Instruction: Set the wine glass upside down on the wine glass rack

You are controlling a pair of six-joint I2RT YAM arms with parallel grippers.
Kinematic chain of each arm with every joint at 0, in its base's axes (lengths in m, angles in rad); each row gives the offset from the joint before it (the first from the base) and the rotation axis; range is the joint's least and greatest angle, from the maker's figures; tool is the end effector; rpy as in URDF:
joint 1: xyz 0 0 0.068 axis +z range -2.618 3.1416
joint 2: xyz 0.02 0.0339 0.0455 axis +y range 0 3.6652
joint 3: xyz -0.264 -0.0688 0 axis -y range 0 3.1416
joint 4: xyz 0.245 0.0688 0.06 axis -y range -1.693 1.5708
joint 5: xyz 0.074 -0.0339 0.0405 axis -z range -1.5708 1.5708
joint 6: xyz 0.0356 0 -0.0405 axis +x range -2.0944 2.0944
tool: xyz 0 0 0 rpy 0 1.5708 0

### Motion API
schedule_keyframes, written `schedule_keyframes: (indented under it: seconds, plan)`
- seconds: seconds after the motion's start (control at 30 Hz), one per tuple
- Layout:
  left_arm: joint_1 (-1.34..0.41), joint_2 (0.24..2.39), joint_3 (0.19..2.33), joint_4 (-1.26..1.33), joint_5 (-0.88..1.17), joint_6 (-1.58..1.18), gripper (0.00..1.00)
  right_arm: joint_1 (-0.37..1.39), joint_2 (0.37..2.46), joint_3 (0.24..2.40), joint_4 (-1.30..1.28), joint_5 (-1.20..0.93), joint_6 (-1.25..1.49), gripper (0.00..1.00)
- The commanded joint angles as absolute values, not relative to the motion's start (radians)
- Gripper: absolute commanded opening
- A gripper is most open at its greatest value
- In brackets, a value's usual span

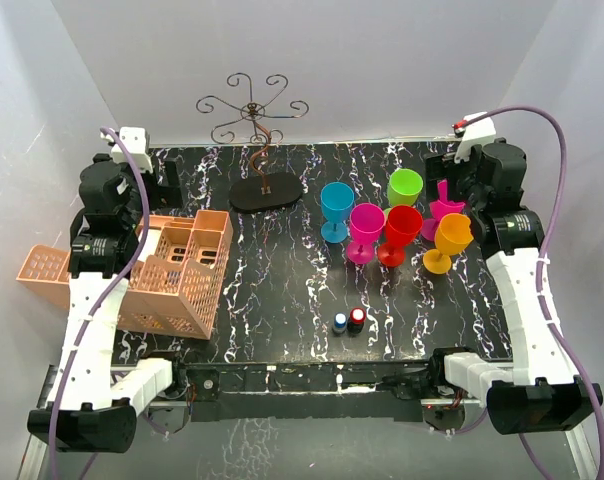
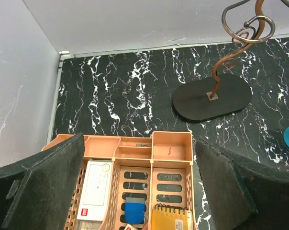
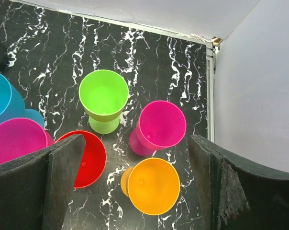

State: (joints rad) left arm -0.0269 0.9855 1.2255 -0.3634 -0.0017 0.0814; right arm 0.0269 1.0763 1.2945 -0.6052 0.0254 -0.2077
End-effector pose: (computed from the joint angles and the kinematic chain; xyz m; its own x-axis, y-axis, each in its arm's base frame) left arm 0.2066 -0.0055 0.4366 -0.1206 0.0846 -0.9891 0.0351 0.9961 0.0809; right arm 0.2223 0.0051 0.4161 -0.3685 -0.2161 -0.9042 -0.0811 0.9764 -0.2003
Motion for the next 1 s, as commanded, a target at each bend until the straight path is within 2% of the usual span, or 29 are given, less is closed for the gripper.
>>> schedule_keyframes:
  seconds: [0.0,0.4,0.7,0.83,0.97]
  plan:
    - [-0.015,1.001,1.275,-0.325,0.065,0.068,0.97,0.051,1.083,1.341,-0.500,0.011,-0.209,0.99]
    - [-0.005,1.039,1.319,-0.304,0.111,0.060,0.97,0.059,1.100,1.361,-0.436,-0.042,-0.203,0.98]
    - [-0.013,1.106,1.370,-0.281,0.302,0.060,0.97,0.059,1.156,1.430,-0.437,-0.119,-0.220,0.98]
    - [-0.059,1.175,1.436,-0.306,0.316,0.079,0.97,0.060,1.182,1.461,-0.447,-0.176,-0.219,0.98]
    - [-0.089,1.270,1.519,-0.323,0.427,0.083,0.94,0.060,1.182,1.454,-0.441,-0.195,-0.220,0.98]
